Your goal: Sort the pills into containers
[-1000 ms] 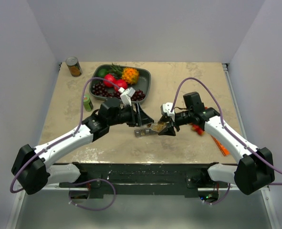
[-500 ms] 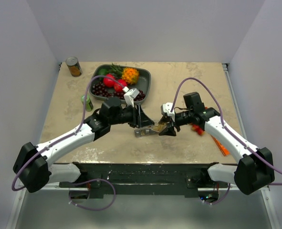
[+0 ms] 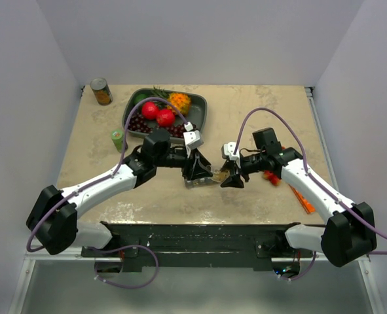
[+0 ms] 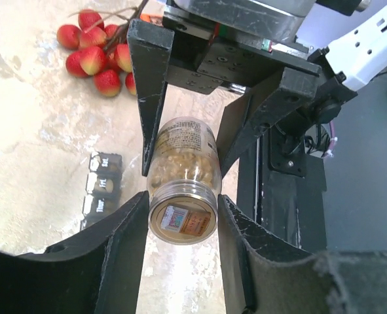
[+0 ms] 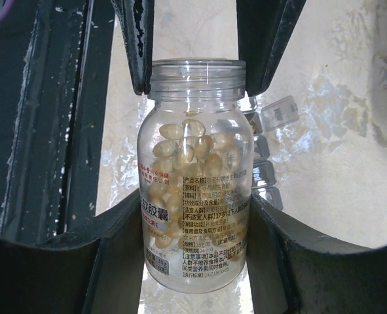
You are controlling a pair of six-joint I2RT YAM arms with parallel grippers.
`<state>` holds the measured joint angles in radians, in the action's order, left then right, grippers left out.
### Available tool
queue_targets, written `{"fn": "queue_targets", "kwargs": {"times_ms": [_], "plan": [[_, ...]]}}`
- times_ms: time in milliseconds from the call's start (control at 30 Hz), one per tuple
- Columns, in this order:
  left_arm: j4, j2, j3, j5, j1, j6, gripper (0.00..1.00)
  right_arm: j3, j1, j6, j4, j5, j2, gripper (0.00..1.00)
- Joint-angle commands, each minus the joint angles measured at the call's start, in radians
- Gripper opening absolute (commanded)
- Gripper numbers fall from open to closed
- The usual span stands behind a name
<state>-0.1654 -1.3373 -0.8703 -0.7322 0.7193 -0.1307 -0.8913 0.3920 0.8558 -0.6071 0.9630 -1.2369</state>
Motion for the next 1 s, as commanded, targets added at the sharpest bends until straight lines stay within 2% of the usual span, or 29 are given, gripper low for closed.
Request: {"fn": "queue_targets", "kwargs": {"times_ms": [0,167,233,267,500,633,700,733,767,800,967], "plan": [[-0.144,0.004,0.011,0.006,-0.033,0.023,0.35,-0.032,0.007,0.011,0.090,0.083,0.024,0.00],[-0.190,0.085,0.062,0.120,-0.058,-0.073,0.64,-0.034,0.007,0.011,0.090,0.082,0.024,0.00],[-0.229,0.136,0.103,0.129,-0.072,-0.116,0.82,-0.034,0.008,0.009,0.089,0.082,0.024,0.00],[-0.246,0.154,0.119,0.143,-0.081,-0.131,0.99,-0.032,0.007,0.011,0.092,0.082,0.024,0.00],[-0.241,0.282,0.165,0.181,-0.101,-0.217,0.99,-0.032,0.008,0.011,0.092,0.079,0.017,0.00],[-0.240,0.366,0.189,0.260,-0.107,-0.291,0.99,-0.031,0.005,0.009,0.092,0.075,0.017,0.00],[-0.211,0.434,0.206,0.393,-0.106,-0.340,0.99,-0.031,0.005,0.011,0.093,0.074,0.016,0.00],[-0.159,0.457,0.211,0.455,-0.106,-0.412,0.99,-0.031,0.007,0.009,0.093,0.074,0.016,0.00],[-0.122,0.499,0.214,0.570,-0.107,-0.455,1.00,-0.032,0.005,0.009,0.093,0.072,0.016,0.00],[-0.105,0.518,0.221,0.588,-0.107,-0.486,1.00,-0.031,0.005,0.009,0.092,0.072,0.014,0.00],[-0.118,0.521,0.234,0.483,-0.112,-0.624,0.99,-0.032,0.007,0.008,0.096,0.069,0.011,0.00]]}}
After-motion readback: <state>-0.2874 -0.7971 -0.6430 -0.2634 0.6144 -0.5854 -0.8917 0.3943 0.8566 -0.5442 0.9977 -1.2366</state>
